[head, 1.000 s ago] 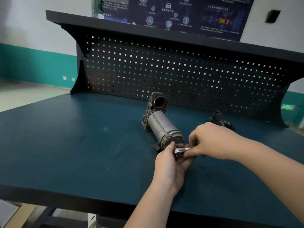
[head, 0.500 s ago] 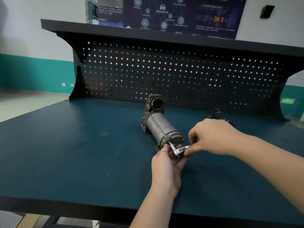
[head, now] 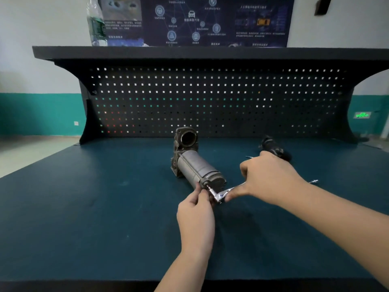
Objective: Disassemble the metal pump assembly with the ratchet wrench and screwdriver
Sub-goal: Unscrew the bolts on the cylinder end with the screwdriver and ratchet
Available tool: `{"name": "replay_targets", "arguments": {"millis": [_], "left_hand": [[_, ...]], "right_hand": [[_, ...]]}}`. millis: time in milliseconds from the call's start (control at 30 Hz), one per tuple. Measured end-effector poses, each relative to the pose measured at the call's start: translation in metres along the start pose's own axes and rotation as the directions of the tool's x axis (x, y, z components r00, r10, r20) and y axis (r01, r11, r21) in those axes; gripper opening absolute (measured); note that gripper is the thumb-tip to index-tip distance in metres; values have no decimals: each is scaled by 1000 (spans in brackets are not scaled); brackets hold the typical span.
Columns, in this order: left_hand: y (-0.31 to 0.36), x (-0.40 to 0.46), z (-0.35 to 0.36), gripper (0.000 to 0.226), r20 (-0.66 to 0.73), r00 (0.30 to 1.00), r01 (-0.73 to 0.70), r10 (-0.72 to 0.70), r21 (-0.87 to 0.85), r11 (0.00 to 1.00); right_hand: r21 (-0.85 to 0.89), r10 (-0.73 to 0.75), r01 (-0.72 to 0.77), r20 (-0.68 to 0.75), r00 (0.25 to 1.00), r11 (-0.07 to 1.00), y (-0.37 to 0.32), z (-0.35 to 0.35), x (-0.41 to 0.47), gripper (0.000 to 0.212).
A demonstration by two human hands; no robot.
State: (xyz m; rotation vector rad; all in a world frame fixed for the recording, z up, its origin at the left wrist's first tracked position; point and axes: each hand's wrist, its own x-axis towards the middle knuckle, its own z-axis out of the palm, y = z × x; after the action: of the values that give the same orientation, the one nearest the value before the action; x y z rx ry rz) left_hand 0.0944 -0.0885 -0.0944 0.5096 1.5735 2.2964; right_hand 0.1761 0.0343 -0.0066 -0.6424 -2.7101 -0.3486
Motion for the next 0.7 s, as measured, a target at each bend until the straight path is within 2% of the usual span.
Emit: {"name": "replay_targets", "arguments": {"millis": [133,233,300,400,500,567,600,633,667,700], "left_hand": [[3,-9,9,27,103,993,-58,48,94,994],[0,-14,14,28,51,994,-107,101,146,983],[1,-12,17,27,26,999,29,-29,24,999],[9,-6,23,28,182,942,308,-283,-126,943],[14,2,28,22,271,899,403,-344,-207,891],[15,6,30,17,282,882,452,-378,-277,848],[14,6,30,17,286,876,468,-388,-311,827],[13,7,31,17,290,872,479,-395,-337,810],[12,8,31,18,295,868,488,-399,-355,798],[11,8,31,19,298,867,491,-400,-369,789]], "right_hand": [[-112,-73,71,-9,997,991,16,-6,0,80],[-234,-136,125,-32,990,964,23,-15,0,76],[-287,-178,156,-54,983,945,20,-22,-1,70],[-341,-243,201,-85,966,918,10,-33,-2,64],[-335,-300,247,-117,947,909,6,-43,-2,56],[-183,-341,307,-204,918,934,10,-47,-3,55],[19,-268,283,-262,927,959,12,-50,-4,62],[300,-123,217,-302,945,929,14,-52,-7,71],[548,39,141,-304,952,825,17,-49,-9,72],[707,163,67,-252,954,704,18,-44,-12,63]]}}
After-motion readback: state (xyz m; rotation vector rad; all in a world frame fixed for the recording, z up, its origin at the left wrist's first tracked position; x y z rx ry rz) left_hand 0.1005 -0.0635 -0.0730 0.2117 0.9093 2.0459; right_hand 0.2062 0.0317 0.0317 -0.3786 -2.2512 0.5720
